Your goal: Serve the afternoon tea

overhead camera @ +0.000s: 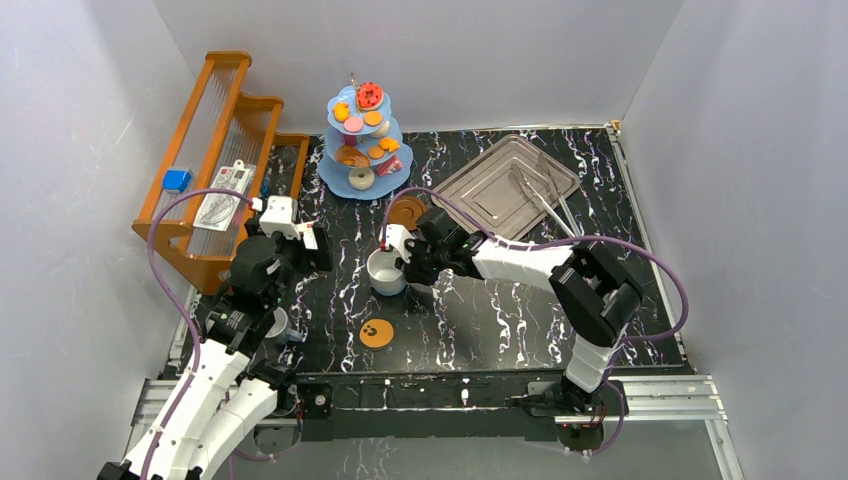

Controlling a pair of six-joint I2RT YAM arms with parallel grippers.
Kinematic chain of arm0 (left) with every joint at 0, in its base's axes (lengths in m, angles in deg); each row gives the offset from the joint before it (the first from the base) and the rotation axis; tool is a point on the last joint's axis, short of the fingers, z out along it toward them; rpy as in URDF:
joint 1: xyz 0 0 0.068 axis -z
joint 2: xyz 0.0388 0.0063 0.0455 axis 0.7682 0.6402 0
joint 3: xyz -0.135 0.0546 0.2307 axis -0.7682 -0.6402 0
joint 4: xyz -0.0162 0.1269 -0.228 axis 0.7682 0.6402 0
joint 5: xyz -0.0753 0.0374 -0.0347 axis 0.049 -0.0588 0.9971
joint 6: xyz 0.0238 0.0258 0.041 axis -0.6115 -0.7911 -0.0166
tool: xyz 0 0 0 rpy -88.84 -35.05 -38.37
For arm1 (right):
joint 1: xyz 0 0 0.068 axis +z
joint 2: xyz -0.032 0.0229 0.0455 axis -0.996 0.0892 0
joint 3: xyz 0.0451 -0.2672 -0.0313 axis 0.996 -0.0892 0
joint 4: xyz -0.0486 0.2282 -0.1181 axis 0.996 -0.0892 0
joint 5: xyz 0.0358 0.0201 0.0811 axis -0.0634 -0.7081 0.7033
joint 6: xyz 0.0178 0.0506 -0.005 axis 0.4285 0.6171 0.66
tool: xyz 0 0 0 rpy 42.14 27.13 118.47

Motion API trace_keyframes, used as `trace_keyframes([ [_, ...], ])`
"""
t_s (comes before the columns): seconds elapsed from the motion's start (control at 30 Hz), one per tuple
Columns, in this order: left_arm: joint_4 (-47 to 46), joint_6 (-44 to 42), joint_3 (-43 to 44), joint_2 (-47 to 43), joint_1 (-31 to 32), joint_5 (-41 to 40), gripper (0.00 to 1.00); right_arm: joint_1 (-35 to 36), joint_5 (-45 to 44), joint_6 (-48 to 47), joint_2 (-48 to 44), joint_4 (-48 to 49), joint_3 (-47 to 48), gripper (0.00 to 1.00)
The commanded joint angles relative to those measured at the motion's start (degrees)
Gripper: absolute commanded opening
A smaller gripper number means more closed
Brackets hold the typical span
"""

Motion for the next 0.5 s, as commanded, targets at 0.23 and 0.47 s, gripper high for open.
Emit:
trace_keyframes([
  [0.23,-0.93,0.12,1.1,-0.86,0.28,-0.24,0.98,0.26,-4.39,1.58,-7.03,9.33,0.71,0.0],
  [0.47,-0.89,0.05,1.23,-0.8,0.28,-0.13,0.98,-3.87,-4.11,3.59,-6.83,9.9,4.9,0.0],
])
